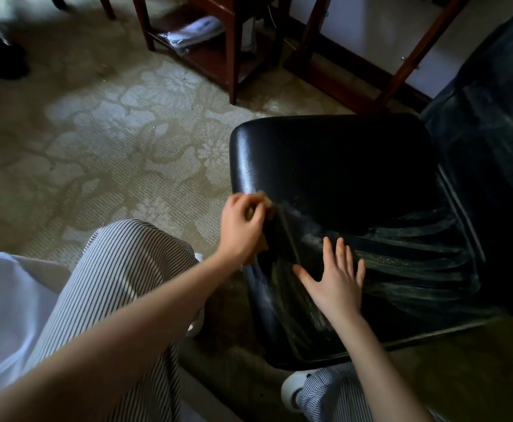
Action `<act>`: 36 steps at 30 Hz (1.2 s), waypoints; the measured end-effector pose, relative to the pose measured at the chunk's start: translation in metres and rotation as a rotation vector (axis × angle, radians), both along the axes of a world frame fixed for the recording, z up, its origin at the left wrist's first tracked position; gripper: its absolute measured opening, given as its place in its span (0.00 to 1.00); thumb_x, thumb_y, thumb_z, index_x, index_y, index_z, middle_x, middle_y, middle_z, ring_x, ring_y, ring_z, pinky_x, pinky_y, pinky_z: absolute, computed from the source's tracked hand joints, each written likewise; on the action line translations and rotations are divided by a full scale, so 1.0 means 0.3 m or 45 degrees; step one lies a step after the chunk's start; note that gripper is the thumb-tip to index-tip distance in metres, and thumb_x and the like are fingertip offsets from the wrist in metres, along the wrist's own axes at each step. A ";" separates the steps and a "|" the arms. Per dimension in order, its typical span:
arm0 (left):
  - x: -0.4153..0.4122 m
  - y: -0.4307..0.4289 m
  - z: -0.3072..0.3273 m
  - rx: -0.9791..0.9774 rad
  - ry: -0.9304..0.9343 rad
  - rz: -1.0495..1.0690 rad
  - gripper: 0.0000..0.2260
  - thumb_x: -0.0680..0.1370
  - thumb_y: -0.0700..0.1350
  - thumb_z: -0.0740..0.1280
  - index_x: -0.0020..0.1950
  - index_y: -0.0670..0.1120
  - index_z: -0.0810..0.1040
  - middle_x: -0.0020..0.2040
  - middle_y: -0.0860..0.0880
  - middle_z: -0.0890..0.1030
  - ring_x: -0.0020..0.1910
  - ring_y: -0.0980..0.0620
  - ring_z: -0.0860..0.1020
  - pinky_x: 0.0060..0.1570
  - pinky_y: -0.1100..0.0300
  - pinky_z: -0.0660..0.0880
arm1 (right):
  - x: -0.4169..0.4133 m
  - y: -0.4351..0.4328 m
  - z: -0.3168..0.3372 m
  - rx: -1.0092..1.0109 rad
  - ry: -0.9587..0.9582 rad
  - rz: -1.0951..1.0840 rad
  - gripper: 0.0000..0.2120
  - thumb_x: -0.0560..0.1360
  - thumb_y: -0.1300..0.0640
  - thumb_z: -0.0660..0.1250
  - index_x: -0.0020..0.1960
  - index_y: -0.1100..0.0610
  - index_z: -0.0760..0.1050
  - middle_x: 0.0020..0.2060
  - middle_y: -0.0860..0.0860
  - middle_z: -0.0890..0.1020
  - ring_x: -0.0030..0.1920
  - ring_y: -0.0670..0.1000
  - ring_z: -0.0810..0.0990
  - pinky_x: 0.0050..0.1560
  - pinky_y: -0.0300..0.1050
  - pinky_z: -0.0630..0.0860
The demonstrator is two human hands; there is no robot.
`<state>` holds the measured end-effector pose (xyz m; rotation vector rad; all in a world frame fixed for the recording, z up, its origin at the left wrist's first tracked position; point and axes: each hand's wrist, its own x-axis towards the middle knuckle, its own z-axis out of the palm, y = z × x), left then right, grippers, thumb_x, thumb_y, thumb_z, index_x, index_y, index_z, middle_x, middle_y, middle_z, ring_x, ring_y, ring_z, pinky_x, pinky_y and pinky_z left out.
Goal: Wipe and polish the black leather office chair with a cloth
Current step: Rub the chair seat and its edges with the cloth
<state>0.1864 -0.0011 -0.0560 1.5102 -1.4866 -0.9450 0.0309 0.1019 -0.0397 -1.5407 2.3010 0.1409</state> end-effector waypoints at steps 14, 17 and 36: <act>-0.094 -0.300 -0.079 -0.065 -0.427 -0.223 0.19 0.77 0.53 0.64 0.65 0.45 0.72 0.67 0.48 0.71 0.70 0.49 0.63 0.70 0.48 0.53 | -0.041 0.023 -0.006 -0.065 -0.069 0.073 0.33 0.78 0.37 0.49 0.77 0.50 0.46 0.77 0.51 0.46 0.76 0.50 0.41 0.72 0.53 0.36; -0.090 -0.270 -0.100 -0.119 -0.498 -0.208 0.19 0.79 0.56 0.61 0.66 0.48 0.73 0.70 0.48 0.69 0.73 0.49 0.59 0.72 0.48 0.48 | -0.067 0.044 0.010 -0.053 0.002 0.039 0.36 0.76 0.33 0.49 0.77 0.48 0.43 0.76 0.50 0.43 0.75 0.51 0.36 0.70 0.56 0.32; -0.117 0.279 -0.145 -0.579 -0.539 -0.819 0.17 0.77 0.50 0.62 0.59 0.41 0.77 0.61 0.43 0.78 0.63 0.43 0.73 0.63 0.50 0.70 | -0.118 0.112 0.003 0.138 0.026 0.034 0.49 0.70 0.31 0.61 0.76 0.49 0.34 0.76 0.50 0.37 0.75 0.53 0.36 0.72 0.55 0.35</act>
